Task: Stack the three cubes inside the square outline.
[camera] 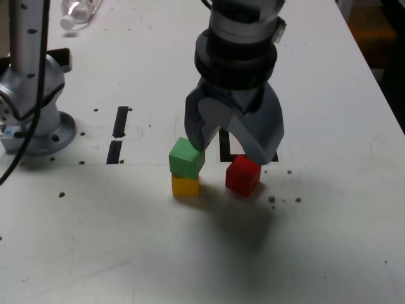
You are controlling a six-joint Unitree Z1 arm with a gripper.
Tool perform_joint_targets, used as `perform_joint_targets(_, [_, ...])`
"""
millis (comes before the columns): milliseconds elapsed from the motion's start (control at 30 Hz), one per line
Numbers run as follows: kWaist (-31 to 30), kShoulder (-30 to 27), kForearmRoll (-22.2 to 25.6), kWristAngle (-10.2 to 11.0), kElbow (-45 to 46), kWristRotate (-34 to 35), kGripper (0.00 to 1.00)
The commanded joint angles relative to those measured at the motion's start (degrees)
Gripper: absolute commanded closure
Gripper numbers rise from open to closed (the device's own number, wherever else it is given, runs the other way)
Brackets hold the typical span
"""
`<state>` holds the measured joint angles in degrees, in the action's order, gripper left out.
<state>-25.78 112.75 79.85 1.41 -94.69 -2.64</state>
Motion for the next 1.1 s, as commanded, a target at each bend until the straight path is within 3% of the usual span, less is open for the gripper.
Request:
perform_joint_targets(0, [-0.2,-0.2,0.1,-0.3,0.2,0.2,0.17])
perform_joint_targets(567, [-0.8,-8.6,2.6,0.0,8.5,3.5,0.17])
perform_joint_targets(1067, [-0.8,-4.0,-3.0,-4.6,12.8,3.5,0.17])
